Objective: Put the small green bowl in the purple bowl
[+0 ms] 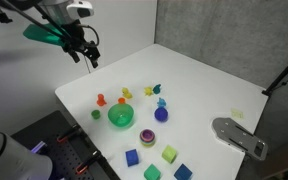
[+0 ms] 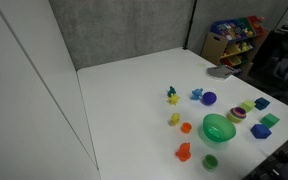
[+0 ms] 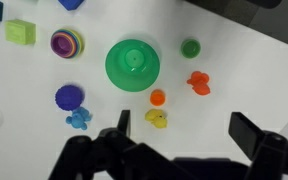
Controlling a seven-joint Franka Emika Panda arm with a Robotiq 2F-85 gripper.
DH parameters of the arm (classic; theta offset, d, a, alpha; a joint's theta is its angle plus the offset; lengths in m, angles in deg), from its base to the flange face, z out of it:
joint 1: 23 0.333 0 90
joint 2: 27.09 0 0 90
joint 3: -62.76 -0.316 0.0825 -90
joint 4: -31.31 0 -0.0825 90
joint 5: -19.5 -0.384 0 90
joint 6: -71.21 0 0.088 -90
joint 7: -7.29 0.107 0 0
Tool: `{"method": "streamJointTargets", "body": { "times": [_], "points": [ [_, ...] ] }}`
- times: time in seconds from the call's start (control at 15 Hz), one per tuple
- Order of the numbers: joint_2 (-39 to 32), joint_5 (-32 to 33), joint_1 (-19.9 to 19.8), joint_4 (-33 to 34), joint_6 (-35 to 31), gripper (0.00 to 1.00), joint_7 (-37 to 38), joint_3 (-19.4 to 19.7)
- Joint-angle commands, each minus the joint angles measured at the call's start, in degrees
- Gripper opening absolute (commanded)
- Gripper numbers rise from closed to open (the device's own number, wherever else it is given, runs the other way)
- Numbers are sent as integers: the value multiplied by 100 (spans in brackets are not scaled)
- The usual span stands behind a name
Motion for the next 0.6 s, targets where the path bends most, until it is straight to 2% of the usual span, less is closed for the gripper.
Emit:
{"method": "streamJointTargets", "body": {
  "times": [0.0,0.07,0.13,0.53],
  "points": [
    [-281,-109,158,-469,-713,100,-83,-77],
    [-385,-95,196,-623,-928,100,-40,-127],
    [-812,-75,229,-384,-1022,100,8,-191],
    [-2200,-40,214,-531,-2085,100,349,-497]
  ]
}}
